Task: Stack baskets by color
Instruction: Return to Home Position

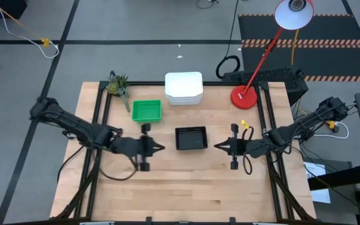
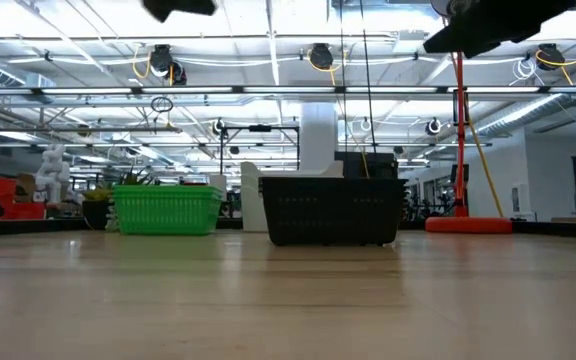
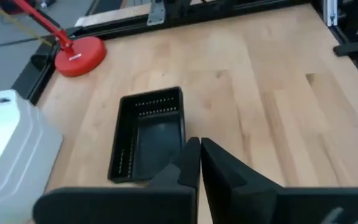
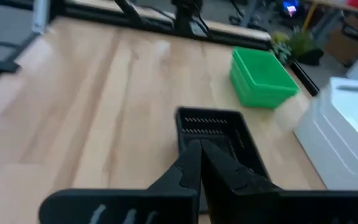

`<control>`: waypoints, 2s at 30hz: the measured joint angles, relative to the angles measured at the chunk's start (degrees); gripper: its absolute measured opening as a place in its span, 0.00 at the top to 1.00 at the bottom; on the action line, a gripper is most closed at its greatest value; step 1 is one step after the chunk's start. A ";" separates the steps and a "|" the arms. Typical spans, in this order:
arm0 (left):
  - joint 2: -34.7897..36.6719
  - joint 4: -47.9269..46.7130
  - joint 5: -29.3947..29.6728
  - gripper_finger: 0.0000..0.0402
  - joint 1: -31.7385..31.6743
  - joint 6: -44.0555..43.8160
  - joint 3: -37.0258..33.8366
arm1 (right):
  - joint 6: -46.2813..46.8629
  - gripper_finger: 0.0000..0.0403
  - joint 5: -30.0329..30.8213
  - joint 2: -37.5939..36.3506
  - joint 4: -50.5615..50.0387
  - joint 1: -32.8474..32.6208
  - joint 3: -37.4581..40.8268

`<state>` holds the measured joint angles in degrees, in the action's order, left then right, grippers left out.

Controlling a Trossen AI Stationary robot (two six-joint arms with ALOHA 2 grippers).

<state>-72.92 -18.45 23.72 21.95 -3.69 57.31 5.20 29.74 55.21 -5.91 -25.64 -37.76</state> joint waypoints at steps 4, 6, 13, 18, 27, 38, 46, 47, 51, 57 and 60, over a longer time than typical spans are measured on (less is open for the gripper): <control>6.60 5.41 0.40 0.97 1.45 1.99 -6.92 | -2.06 1.00 -1.03 -2.31 5.11 -1.16 4.19; 9.66 6.70 0.38 0.99 1.60 2.95 -9.44 | -3.66 1.00 -3.19 -3.97 7.15 -1.00 6.49; 17.52 16.00 0.38 0.95 1.12 6.07 -20.26 | -10.37 1.00 -8.87 -12.02 17.78 1.12 17.09; 20.38 23.35 0.42 0.97 0.04 6.22 -27.22 | -13.63 1.00 -12.43 -19.09 26.02 4.46 25.73; 23.98 26.75 -1.21 0.95 -1.31 5.11 -33.83 | -15.56 1.00 -19.33 -29.44 25.48 10.66 30.42; 27.13 37.07 -1.44 0.97 -1.31 6.62 -42.50 | -13.50 1.00 -25.62 -32.73 20.13 13.68 30.45; 30.73 42.74 -2.91 0.99 -1.31 7.92 -48.29 | -14.02 1.00 -25.34 -33.36 25.33 13.84 34.68; 31.39 42.53 -2.92 0.99 -1.31 7.92 -48.87 | -14.25 1.00 -25.36 -33.52 27.08 14.09 35.06; 34.45 42.75 -2.92 0.96 -1.31 8.23 -50.45 | -14.80 1.00 -25.35 -34.59 27.14 15.65 35.54; 39.37 42.76 -3.30 0.97 -1.31 8.60 -53.25 | -14.83 1.00 -28.41 -36.34 26.64 17.51 35.65; 41.86 42.65 -4.22 0.99 -1.31 8.62 -54.65 | -14.36 1.00 -29.84 -37.09 26.03 18.07 35.69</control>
<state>-31.05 24.20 19.50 20.64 4.93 2.66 -9.16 -0.10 18.12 20.13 -7.58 -2.07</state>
